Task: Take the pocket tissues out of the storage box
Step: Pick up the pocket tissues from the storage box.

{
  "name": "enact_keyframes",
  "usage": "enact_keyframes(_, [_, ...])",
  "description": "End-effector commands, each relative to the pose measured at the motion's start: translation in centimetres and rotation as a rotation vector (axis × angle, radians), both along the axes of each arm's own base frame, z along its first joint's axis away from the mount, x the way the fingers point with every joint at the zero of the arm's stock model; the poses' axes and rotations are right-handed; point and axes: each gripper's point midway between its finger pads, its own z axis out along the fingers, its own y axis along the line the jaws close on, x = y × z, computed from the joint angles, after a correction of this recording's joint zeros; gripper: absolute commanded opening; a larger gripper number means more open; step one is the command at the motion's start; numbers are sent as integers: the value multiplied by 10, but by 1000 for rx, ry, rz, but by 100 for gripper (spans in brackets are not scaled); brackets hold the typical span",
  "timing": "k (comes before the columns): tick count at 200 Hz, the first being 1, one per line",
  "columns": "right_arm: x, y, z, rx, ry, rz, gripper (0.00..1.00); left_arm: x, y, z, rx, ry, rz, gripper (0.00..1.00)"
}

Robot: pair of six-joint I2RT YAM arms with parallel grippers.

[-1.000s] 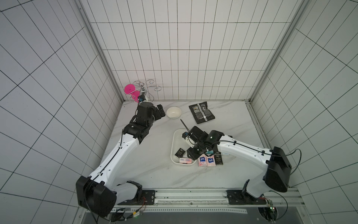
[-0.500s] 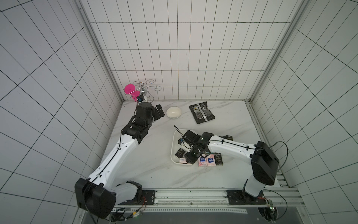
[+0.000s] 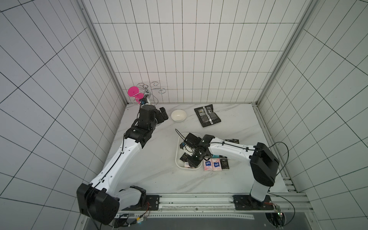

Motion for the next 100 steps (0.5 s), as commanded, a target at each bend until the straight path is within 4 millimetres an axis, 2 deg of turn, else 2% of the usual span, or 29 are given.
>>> enact_keyframes(1, [2,7,4,-9,-13,36,46,-4,5,14,8,-32,6,99])
enact_keyframes(62, [3,8,-9,-51,4,54,45,-6,8,16,7,-36,12,99])
enact_keyframes(100, [2,9,-15,-57,20,62,26,-7,12,20,5,-43,18,99])
